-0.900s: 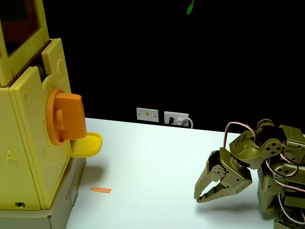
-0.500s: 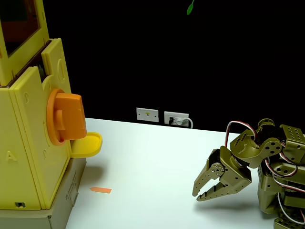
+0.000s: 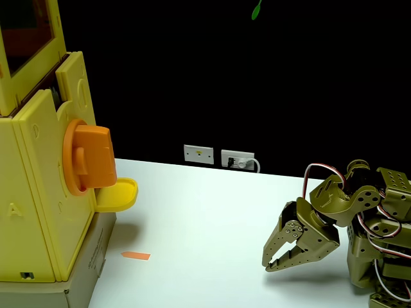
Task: Turn the button of vending machine.
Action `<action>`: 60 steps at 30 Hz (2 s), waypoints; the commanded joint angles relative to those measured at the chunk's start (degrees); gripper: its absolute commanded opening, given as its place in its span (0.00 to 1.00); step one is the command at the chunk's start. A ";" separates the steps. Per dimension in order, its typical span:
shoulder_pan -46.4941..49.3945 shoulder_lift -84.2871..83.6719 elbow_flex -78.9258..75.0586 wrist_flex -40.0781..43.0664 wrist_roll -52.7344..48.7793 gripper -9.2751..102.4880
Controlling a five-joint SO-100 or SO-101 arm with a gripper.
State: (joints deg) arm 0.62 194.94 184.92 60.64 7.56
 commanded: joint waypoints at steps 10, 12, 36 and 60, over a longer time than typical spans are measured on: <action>-0.97 0.35 1.41 -9.14 2.20 0.09; -1.05 -3.43 -1.05 -12.83 1.58 0.09; -3.16 -21.45 -43.95 -22.32 -48.34 0.08; -3.08 -32.96 -17.05 -73.48 -87.28 0.07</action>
State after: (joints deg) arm -3.25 164.71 165.67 -2.46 -77.78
